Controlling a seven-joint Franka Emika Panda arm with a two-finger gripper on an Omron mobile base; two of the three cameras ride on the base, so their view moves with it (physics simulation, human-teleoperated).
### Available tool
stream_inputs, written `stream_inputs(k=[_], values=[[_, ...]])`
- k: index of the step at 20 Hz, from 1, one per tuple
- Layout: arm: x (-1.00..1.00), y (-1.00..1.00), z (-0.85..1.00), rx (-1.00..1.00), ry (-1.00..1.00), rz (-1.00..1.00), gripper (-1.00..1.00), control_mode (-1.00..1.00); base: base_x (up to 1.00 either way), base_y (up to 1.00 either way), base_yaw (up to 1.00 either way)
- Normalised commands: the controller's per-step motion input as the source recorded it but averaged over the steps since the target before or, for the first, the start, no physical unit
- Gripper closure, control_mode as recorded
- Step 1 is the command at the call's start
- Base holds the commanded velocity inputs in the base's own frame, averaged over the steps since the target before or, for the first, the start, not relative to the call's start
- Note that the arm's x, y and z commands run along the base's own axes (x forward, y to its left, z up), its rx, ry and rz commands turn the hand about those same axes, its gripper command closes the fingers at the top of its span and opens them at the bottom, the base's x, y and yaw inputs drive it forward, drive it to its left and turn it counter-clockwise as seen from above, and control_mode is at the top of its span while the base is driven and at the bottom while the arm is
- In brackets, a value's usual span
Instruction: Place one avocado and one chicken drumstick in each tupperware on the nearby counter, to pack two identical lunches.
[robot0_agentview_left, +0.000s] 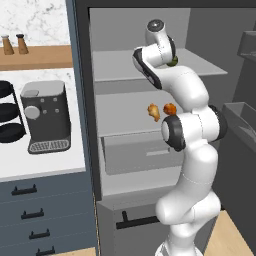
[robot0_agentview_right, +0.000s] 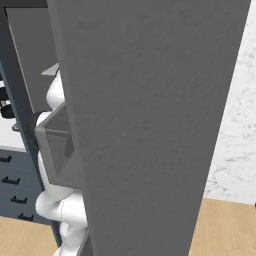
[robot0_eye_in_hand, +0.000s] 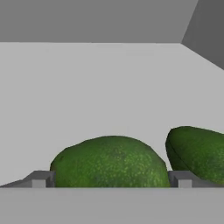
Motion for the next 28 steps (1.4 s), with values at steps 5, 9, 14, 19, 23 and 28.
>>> stream_inputs(k=[5, 9, 14, 19, 23, 28], values=[[0.0, 0.0, -0.26, 0.0, 0.04, -0.01, 1.0, -1.0, 0.0, 0.0, 0.0], [-0.03, 0.0, -0.22, 0.0, 0.01, 0.0, 1.0, -1.0, 0.0, 0.0, 0.0], [-0.33, 0.0, -0.13, 0.0, -0.04, 0.0, 1.0, -1.0, 0.0, 0.0, 0.0], [-0.93, 0.0, -0.04, 0.11, -0.11, 0.0, 1.0, -1.0, 0.0, 0.0, 0.0], [-1.0, 0.0, -0.09, 0.15, -0.07, 0.01, 1.0, -1.0, 0.0, 0.0, 0.0], [-1.0, 0.0, -0.1, 0.19, -0.07, 0.03, 1.0, -1.0, 0.0, 0.0, 0.0]])
